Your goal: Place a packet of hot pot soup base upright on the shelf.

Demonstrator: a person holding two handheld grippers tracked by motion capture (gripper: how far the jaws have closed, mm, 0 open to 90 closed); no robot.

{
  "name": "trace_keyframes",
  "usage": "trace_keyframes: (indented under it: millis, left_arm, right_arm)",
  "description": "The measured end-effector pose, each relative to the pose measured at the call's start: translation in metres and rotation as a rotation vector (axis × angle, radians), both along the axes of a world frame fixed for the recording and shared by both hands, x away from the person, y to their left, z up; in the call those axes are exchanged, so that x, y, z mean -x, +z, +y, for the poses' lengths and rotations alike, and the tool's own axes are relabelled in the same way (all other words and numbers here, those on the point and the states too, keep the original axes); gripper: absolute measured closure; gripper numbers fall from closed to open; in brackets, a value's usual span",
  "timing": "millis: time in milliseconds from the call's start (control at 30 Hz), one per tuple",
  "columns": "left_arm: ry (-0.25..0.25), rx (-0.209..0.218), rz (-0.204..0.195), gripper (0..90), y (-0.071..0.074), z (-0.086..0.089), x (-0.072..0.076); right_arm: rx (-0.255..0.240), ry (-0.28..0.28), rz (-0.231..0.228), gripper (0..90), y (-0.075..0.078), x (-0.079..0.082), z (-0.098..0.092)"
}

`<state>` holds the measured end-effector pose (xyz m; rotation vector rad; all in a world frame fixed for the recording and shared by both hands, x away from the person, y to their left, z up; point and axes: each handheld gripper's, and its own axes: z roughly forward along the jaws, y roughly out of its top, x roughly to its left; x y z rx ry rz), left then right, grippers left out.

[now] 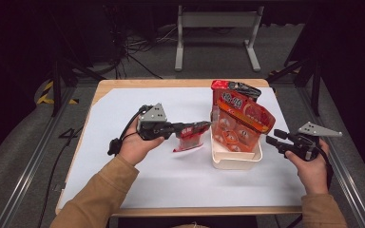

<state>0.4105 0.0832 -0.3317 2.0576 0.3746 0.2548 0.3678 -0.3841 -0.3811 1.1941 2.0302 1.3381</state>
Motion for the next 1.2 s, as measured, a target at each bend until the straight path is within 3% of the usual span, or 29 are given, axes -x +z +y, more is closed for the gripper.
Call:
trace_keyframes:
  millis: [267,633,800,1200]
  left_arm:
    - [-0.071,0.013,0.004,90.0,0.011,0.002,0.014]
    - [-0.119,0.045,-0.005,90.0,0.036,-0.005,0.023]
    - [-0.128,0.03,-0.007,90.0,0.041,-0.011,0.024]
    - [-0.171,0.028,-0.053,90.0,0.064,-0.031,0.029]
  right_arm:
    - [0.018,0.01,0.018,49.6,-0.003,-0.002,0.001]
    - [0.06,0.021,0.056,49.4,-0.009,-0.005,0.0]
    - [0.057,0.017,0.067,48.7,-0.011,-0.006,-0.002]
    - [0.039,0.024,0.08,48.1,-0.012,-0.006,-0.005]
